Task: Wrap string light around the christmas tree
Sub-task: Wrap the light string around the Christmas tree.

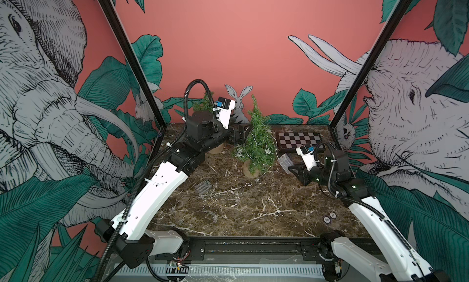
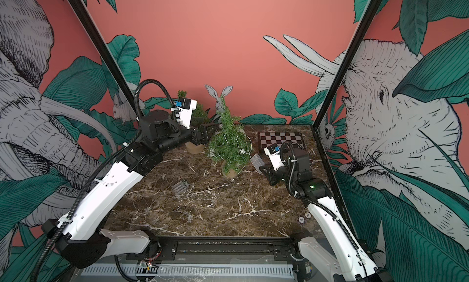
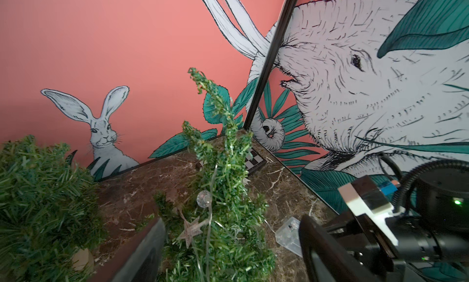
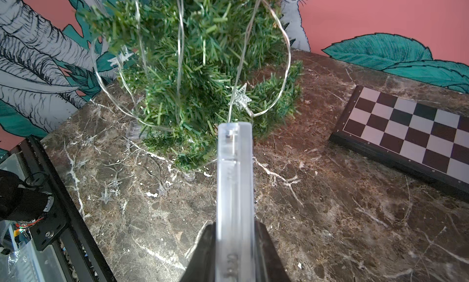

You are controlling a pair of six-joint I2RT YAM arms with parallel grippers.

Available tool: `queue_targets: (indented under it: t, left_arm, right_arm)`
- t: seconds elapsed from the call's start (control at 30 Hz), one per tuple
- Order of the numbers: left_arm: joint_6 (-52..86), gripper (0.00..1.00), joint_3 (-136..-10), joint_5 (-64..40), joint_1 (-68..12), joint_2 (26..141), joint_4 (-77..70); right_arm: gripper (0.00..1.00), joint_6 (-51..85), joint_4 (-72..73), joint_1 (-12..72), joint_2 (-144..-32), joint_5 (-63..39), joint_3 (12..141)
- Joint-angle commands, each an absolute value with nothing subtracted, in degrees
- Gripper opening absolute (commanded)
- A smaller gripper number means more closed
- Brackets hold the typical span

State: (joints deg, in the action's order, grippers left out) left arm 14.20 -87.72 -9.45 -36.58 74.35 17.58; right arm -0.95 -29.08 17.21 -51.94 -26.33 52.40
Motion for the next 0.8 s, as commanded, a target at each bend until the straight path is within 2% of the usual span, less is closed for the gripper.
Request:
queue_targets:
  t: [0.0,0.27,0.57,0.77]
  left_arm:
    - [15.8,0.83,-86.4,-6.9,-36.8,74.3,13.6]
    - [16.4,0.82,-85.8,-6.8,-36.8,75.7,10.8]
    - [17.2,0.82,-85.1,-5.6,-36.9,75.8,9.3]
    - [17.6,0.82,-85.2,-6.0,-36.9,76.2,8.8]
  right_arm:
    - [0.02,0.0,-28.4,17.7,-51.6,-26.2,50.9]
    - [0.04,3.9,-20.7,18.5,-52.2,-27.2,44.4]
    - [0.1,5.4,-9.6,19.0,-51.0,-25.0,37.5]
    - [0.15,7.7,-4.4,19.6,-54.1,-25.3,34.0]
